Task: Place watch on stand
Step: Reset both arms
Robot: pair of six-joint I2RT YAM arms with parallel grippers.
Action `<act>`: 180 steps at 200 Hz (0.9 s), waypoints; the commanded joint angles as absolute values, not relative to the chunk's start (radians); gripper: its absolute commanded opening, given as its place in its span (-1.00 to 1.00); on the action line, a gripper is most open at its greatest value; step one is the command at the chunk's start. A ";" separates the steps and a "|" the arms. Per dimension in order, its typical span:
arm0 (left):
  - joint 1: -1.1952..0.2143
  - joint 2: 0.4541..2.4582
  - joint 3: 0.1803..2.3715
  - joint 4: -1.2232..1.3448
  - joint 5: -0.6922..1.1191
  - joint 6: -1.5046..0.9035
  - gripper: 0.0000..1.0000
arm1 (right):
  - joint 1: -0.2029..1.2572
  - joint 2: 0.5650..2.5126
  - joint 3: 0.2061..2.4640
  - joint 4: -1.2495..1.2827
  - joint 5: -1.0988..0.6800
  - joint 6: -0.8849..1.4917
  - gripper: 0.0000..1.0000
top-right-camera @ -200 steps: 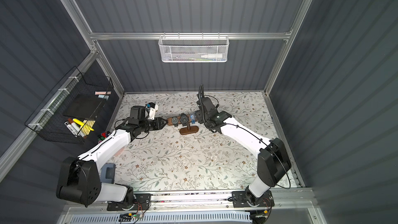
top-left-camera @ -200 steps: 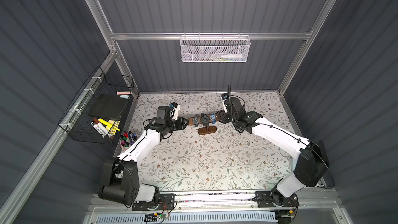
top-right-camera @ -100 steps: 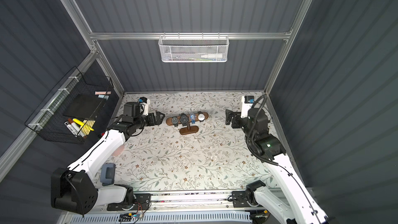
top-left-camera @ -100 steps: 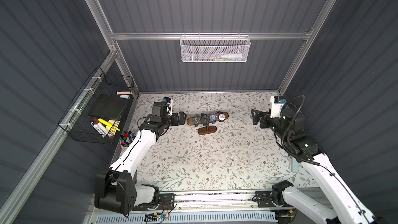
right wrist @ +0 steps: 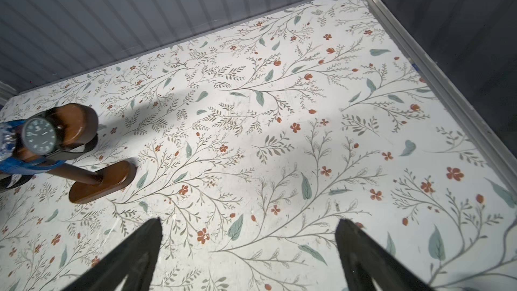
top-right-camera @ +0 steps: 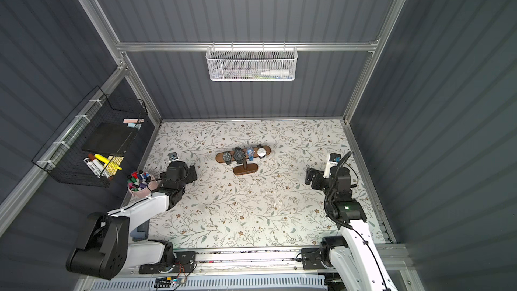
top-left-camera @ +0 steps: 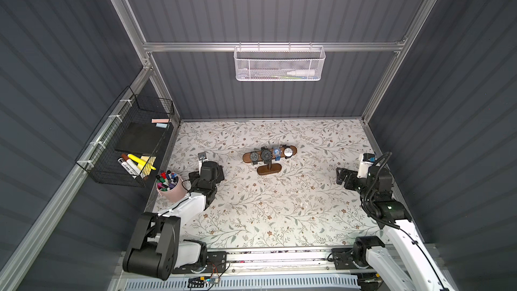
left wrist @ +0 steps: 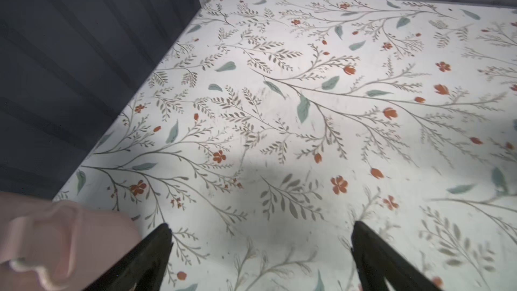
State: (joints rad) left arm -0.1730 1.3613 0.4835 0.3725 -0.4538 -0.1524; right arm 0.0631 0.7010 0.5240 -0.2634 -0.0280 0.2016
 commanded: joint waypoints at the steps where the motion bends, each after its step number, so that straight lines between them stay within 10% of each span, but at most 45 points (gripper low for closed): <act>1: -0.162 1.451 0.472 0.699 -0.508 -0.091 0.98 | 0.016 0.705 0.491 -0.153 -0.071 0.233 0.98; 77: -0.135 1.714 0.359 1.203 -0.434 -0.042 0.98 | -0.015 0.795 0.504 -0.096 0.012 0.111 0.98; 180: -0.133 1.698 0.393 1.099 -0.397 -0.051 0.98 | -0.018 1.544 0.372 0.936 -0.105 -0.025 0.98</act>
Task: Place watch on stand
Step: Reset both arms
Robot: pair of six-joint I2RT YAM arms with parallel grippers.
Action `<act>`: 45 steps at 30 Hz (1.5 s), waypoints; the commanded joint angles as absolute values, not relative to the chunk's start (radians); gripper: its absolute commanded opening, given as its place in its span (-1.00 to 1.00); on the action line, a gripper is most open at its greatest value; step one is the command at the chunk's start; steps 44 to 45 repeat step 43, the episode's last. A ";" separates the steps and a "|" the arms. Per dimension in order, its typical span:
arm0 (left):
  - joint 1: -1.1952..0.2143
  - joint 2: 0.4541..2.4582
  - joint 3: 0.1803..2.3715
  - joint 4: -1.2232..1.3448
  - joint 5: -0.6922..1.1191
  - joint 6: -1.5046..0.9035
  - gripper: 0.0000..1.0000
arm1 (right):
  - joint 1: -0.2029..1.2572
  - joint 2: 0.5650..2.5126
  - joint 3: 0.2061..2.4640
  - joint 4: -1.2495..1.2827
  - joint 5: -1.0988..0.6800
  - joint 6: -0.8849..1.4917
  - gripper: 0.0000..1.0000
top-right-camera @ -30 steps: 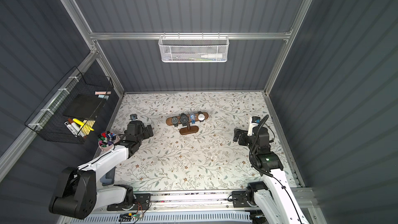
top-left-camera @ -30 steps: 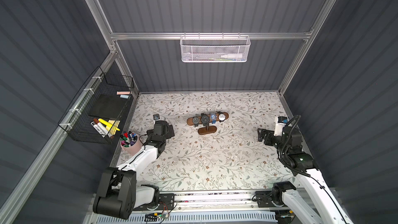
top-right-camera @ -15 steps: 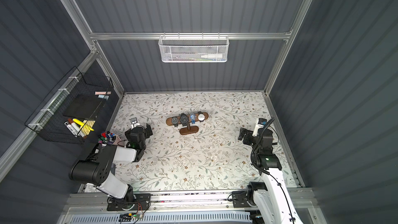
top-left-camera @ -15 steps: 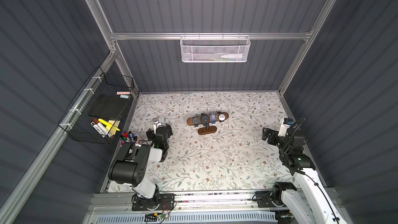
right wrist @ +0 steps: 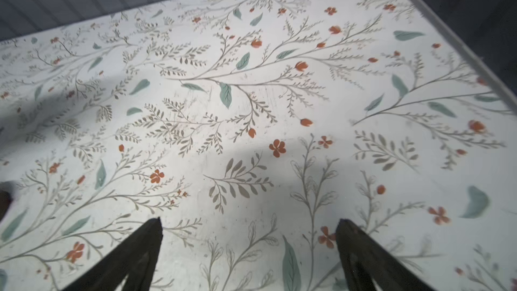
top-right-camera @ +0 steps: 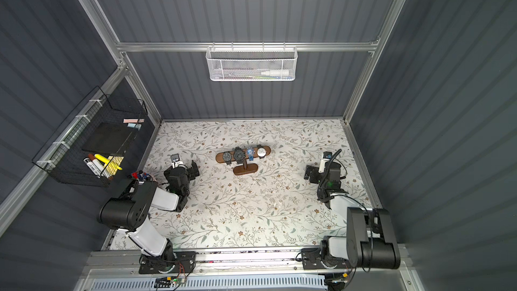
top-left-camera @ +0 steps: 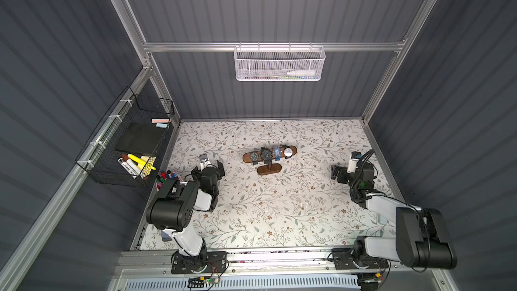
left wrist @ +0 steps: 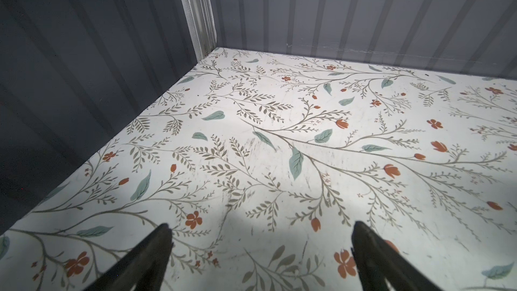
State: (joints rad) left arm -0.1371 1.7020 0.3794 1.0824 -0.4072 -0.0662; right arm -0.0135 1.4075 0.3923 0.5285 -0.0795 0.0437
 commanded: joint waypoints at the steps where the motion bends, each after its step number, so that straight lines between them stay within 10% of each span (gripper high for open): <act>1: -0.133 1.698 0.393 1.099 -0.396 -0.051 0.98 | -0.018 1.550 0.370 0.951 -0.109 -0.028 0.98; 6: -0.133 1.700 0.394 1.098 -0.395 -0.051 0.99 | -0.017 1.472 0.488 0.581 -0.021 0.049 0.98; 45: -0.133 1.691 0.358 1.160 -0.244 0.020 0.99 | -0.015 1.467 0.439 0.679 -0.172 -0.030 0.98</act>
